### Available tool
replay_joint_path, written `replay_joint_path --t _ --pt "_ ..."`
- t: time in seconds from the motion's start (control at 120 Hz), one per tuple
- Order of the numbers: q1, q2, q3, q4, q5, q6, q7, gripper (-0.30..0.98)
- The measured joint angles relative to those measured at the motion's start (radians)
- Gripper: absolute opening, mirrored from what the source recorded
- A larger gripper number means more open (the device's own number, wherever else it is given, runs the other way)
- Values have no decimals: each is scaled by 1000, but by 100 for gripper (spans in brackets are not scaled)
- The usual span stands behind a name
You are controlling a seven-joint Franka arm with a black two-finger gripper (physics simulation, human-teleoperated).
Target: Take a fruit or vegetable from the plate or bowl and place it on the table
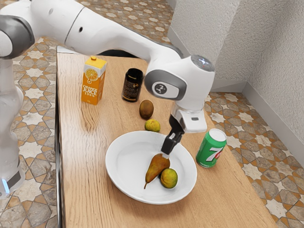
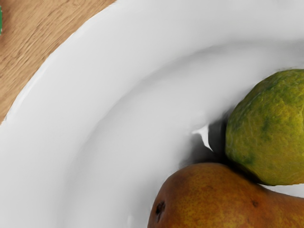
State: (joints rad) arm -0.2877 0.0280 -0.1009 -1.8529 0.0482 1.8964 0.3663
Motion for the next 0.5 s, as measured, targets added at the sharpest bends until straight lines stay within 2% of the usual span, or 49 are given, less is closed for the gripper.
replay_joint_path --t 0.183,0.367,0.5 --pt "-25 25 -5 23 28 11 2 69" --pt "-110 23 -5 12 30 0 4 69" --pt "-155 67 -8 26 32 -5 6 69"
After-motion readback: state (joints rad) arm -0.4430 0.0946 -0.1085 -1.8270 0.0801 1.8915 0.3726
